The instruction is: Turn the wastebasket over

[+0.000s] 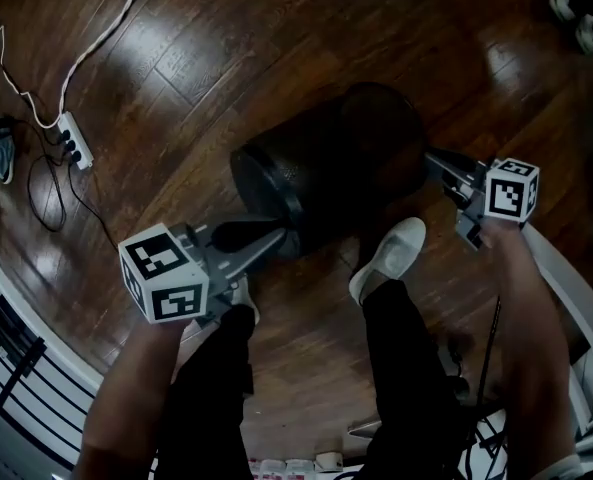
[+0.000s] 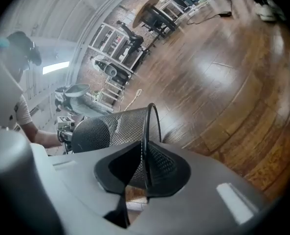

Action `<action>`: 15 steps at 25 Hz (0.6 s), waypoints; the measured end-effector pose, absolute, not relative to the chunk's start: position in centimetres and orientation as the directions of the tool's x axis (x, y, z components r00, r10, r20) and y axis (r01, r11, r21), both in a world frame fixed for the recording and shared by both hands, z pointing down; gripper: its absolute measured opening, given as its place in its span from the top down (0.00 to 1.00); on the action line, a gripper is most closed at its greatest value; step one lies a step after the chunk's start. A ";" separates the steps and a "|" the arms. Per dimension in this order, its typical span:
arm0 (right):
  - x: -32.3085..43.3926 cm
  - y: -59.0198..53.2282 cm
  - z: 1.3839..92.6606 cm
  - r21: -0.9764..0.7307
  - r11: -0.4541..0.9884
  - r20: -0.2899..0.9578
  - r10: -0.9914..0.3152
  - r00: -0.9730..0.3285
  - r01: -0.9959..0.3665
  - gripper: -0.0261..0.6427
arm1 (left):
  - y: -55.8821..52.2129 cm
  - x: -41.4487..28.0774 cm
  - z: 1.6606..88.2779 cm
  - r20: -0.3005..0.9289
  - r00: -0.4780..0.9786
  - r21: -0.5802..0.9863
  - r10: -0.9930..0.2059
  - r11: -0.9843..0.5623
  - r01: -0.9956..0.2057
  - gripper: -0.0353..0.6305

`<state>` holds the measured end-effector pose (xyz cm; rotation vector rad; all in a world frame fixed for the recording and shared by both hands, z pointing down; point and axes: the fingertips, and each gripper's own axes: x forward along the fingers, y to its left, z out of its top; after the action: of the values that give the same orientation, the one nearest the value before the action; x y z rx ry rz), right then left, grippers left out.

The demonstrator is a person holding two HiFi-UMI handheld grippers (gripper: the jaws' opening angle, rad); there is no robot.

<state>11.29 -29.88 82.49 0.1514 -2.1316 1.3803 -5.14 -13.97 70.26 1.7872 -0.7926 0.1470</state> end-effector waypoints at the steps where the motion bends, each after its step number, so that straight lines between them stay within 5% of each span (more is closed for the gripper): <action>1: 11.9 -30.1 83.0 -0.809 0.435 0.518 0.207 -0.830 -0.396 0.92 | -14.8 -4.6 69.9 0.445 0.779 0.807 -0.442 -0.179 -0.563 0.94; 15: 17.9 -30.6 88.9 -0.839 0.236 0.514 0.046 -0.857 -0.491 0.90 | -21.5 4.7 68.0 0.299 0.902 0.896 -0.311 -0.234 -0.378 0.95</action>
<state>17.86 -30.60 88.94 0.4075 -2.0804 1.6575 4.65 -21.48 68.03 1.8358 -0.5128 0.0680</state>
